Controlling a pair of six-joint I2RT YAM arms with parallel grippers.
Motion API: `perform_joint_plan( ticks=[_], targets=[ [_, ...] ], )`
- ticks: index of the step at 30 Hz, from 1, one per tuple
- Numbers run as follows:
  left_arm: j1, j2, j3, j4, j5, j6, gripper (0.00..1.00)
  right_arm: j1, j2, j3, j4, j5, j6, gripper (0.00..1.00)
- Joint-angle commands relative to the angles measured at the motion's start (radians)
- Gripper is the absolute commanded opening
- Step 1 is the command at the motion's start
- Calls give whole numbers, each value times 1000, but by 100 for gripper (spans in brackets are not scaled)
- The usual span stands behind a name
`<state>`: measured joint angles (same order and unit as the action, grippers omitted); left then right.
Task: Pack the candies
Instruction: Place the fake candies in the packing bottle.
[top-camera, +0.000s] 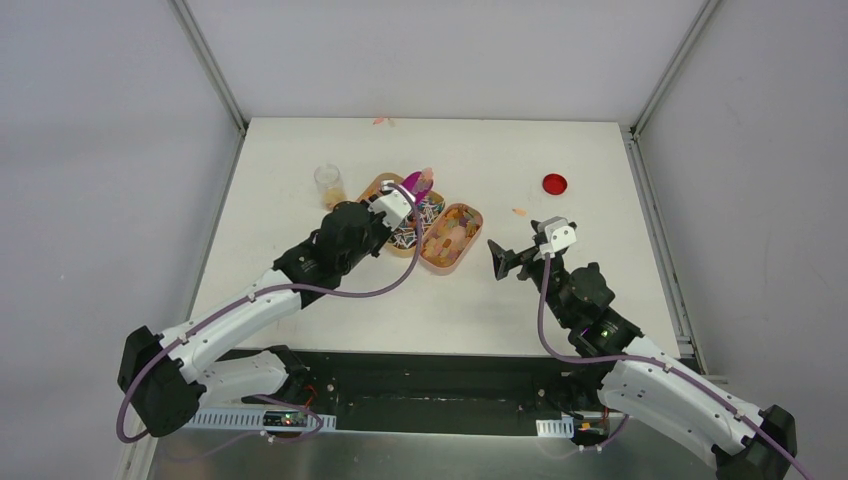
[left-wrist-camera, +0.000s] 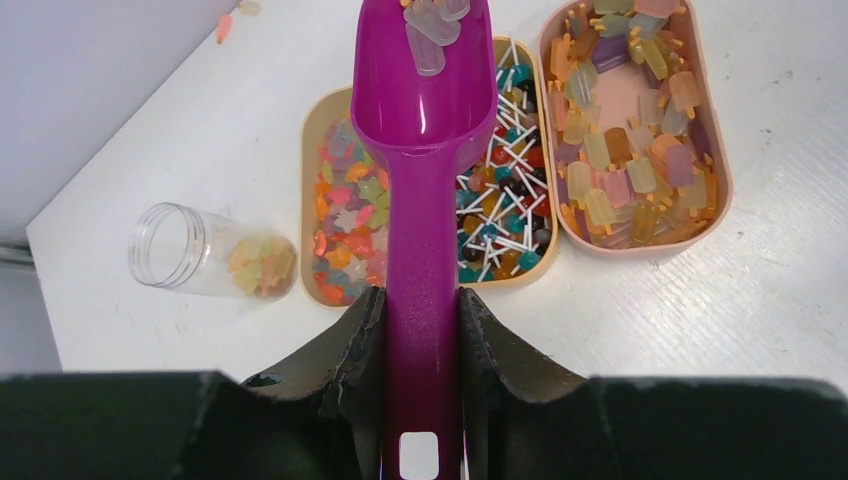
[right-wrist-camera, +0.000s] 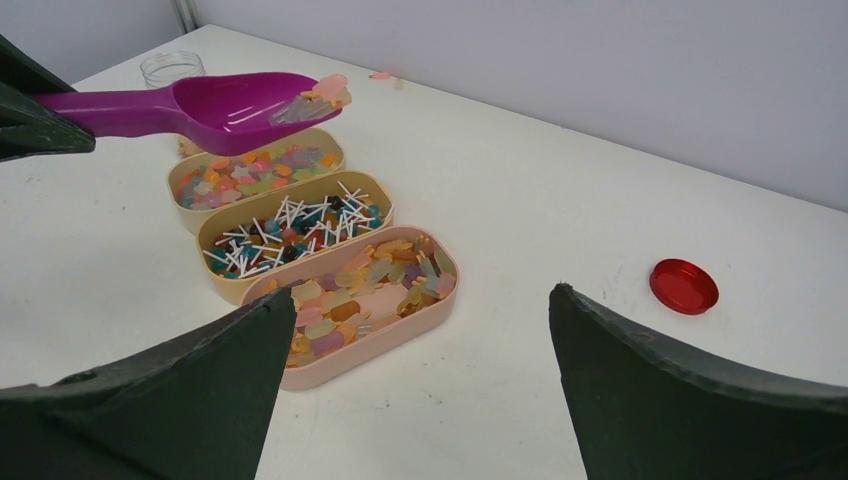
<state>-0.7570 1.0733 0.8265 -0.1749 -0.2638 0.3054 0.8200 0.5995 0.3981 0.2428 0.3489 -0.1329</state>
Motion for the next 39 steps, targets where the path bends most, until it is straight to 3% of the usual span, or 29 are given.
perform_joint_plan(
  ticks=[1, 23, 39],
  targets=[
    [18, -59, 37, 37, -53, 24, 0, -5, -4, 13, 55, -22, -11, 100],
    [175, -193, 6, -9, -54, -16, 0, -8, -19, -2, 44, -40, -6, 99],
    [194, -233, -11, -73, -71, -47, 0, -9, -6, -5, 53, -56, 8, 100]
  ],
)
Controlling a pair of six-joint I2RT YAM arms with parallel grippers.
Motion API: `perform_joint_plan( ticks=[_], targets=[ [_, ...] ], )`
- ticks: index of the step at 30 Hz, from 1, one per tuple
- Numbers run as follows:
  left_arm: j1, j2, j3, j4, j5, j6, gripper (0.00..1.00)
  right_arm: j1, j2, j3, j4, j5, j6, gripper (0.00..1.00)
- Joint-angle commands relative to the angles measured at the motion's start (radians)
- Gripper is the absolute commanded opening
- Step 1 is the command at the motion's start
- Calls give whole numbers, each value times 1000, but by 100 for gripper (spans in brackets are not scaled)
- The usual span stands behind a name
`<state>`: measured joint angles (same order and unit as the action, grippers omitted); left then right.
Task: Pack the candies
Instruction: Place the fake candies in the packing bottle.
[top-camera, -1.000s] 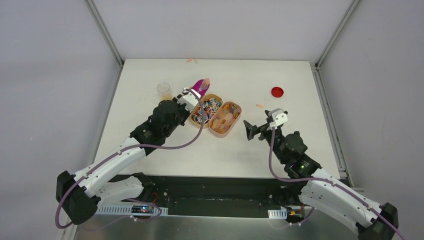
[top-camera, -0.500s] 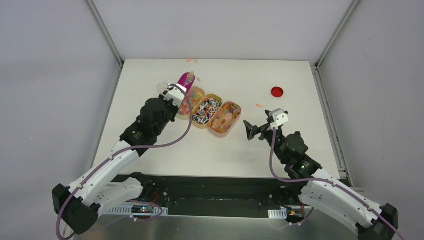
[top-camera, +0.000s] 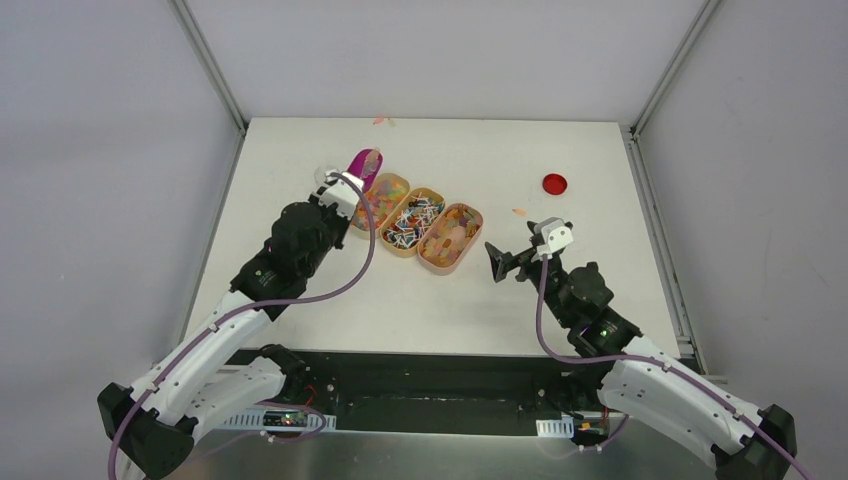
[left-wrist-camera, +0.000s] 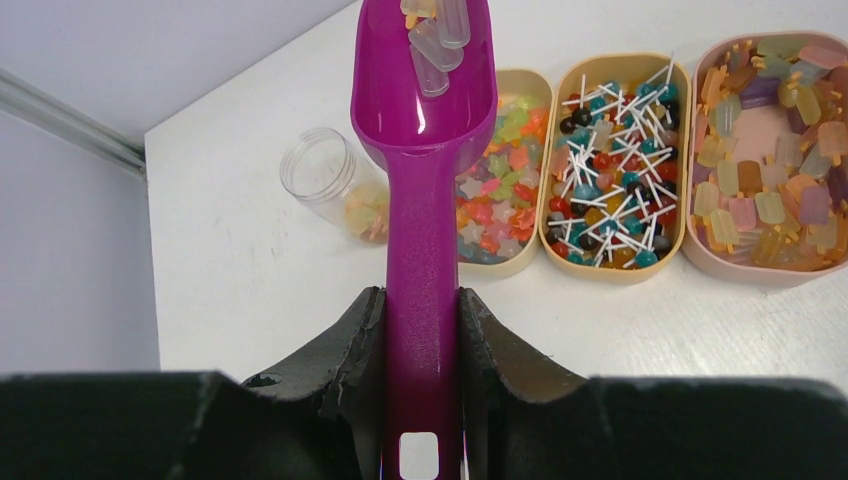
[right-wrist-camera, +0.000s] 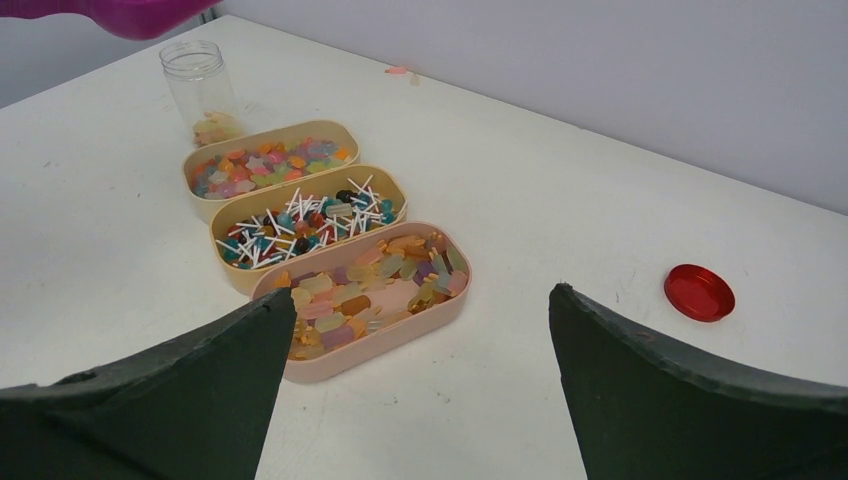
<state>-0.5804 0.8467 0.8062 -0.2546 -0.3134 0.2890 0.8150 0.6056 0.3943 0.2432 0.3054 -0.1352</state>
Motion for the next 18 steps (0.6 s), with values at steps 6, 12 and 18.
perform_joint_plan(
  ticks=[6, 12, 18],
  targets=[
    [55, -10, 28, -44, -29, -39, 0, -4, -17, -2, 47, -17, 12, 100],
    [102, -6, 57, -98, -27, -46, 0, -5, -22, -8, 47, -20, 10, 99],
    [136, 8, 99, -169, -38, -48, 0, -4, -32, -18, 45, -20, 4, 100]
  ],
)
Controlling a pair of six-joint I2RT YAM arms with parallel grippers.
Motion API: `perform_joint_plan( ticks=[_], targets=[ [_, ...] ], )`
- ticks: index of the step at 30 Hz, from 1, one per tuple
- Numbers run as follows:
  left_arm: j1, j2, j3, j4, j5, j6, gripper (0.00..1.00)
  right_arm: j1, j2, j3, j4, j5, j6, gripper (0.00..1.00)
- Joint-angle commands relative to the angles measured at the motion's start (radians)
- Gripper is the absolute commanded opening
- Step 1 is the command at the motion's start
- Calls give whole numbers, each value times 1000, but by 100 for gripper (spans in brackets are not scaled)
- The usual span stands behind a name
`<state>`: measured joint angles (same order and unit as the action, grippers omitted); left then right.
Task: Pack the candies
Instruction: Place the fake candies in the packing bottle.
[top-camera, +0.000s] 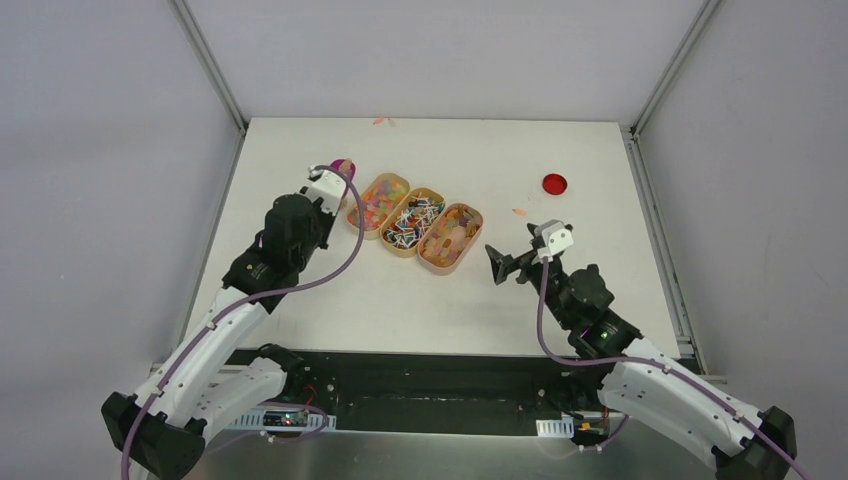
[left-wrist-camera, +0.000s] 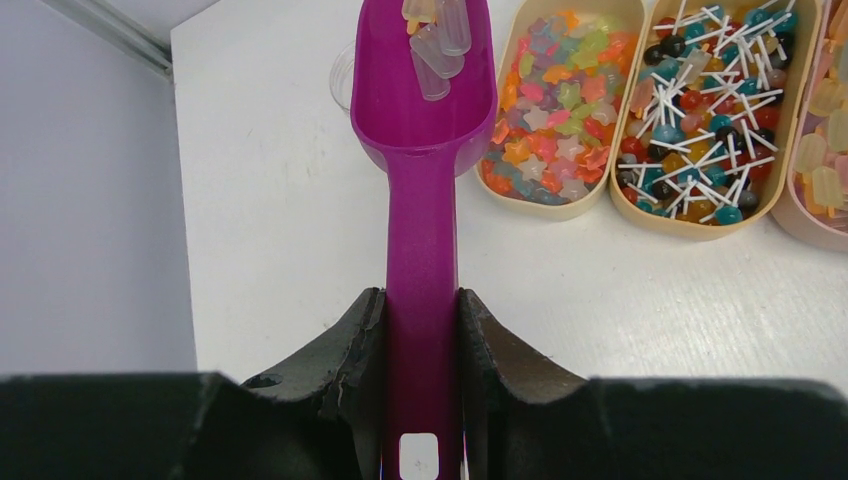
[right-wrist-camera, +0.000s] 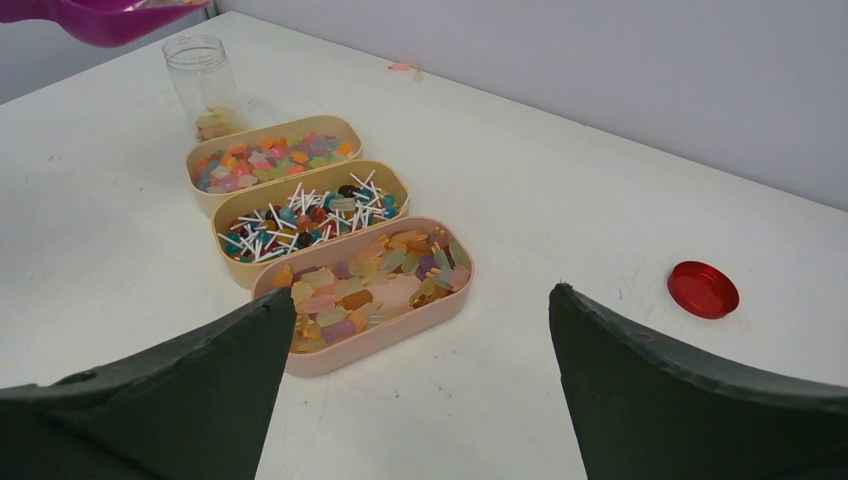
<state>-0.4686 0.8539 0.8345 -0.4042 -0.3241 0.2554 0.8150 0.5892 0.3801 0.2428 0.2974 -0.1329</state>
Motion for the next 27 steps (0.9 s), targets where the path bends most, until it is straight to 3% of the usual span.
perform_joint_plan(
  ticks=[1, 27],
  targets=[
    [28, -2, 74, -28, -28, -14, 0, -4, -18, -5, 46, -11, -1, 100],
    [163, 52, 139, -99, 48, 6, 0, -12, -31, -21, 45, -35, -12, 99]
  ],
)
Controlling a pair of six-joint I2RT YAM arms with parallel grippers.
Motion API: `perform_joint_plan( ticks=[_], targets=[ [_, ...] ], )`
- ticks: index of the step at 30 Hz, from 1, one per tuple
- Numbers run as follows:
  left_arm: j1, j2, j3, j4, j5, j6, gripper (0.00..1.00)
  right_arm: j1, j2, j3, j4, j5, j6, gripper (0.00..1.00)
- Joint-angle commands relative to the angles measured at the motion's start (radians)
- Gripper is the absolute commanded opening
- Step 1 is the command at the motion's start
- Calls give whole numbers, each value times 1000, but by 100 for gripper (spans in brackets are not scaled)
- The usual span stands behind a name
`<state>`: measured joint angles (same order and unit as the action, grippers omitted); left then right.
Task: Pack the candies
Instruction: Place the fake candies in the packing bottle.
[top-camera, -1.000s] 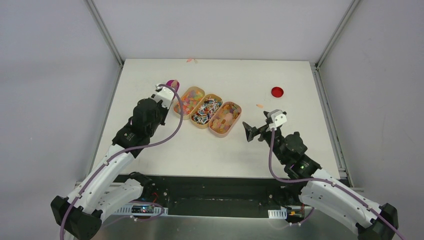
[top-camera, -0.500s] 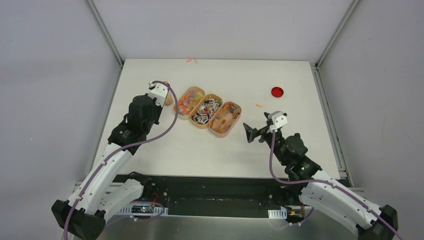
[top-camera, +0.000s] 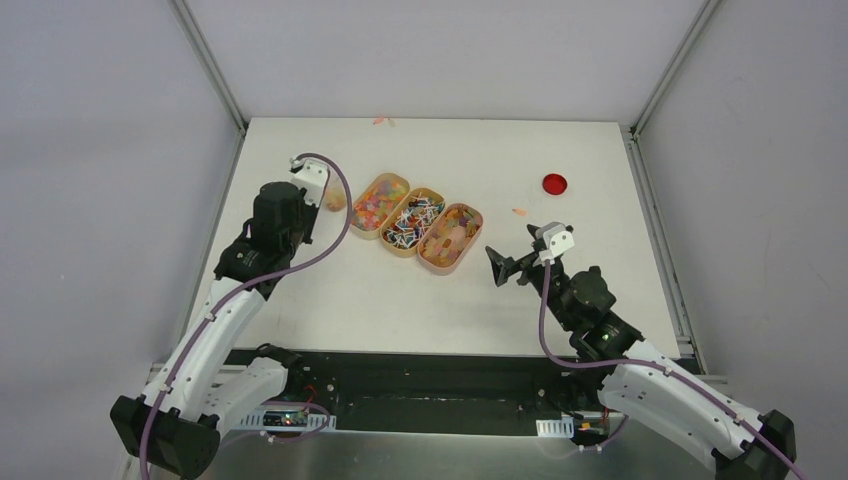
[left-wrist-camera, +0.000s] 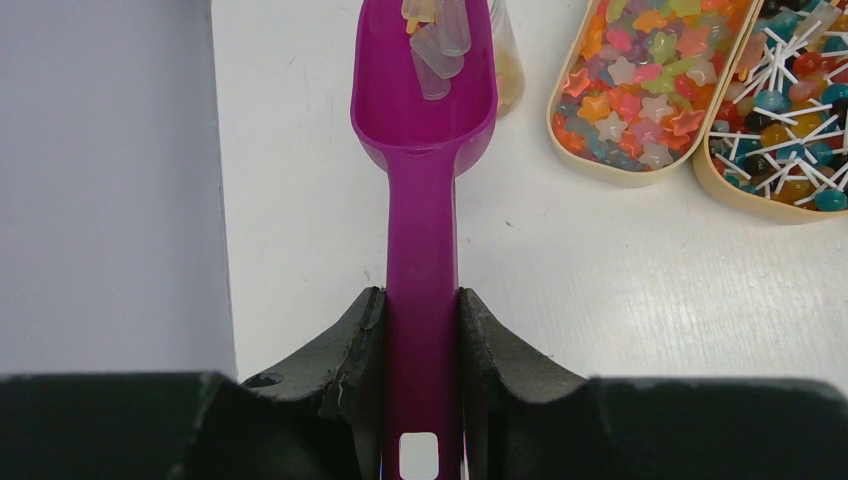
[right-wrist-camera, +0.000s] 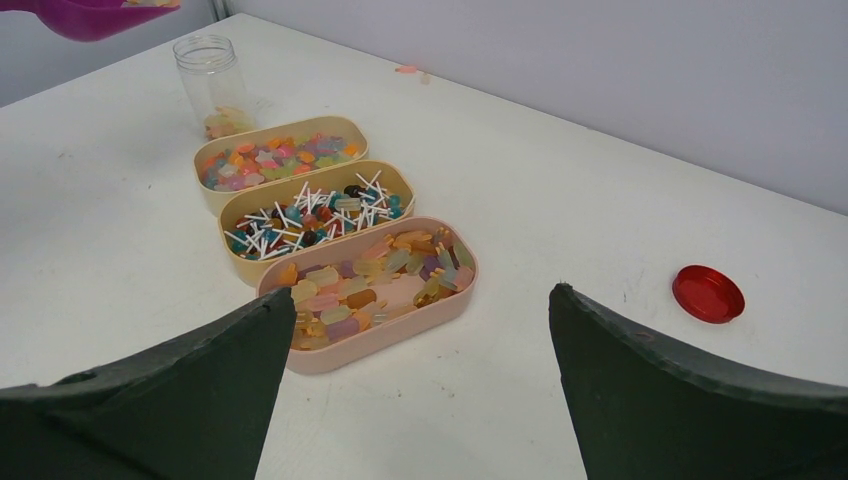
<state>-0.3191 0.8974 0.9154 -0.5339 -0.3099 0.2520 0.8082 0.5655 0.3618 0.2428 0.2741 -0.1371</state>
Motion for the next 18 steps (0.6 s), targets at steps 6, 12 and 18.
perform_joint_plan(
  ticks=[6, 12, 18],
  targets=[
    [24, 29, 74, 11, 51, 14, 0, -7, -3, -3, 44, -12, -11, 100],
    [36, 81, 125, -37, 55, 11, 0, -8, -2, -3, 45, -13, -12, 99],
    [45, 114, 161, -66, 66, 2, 0, -9, -5, -4, 44, -15, -14, 99]
  ],
)
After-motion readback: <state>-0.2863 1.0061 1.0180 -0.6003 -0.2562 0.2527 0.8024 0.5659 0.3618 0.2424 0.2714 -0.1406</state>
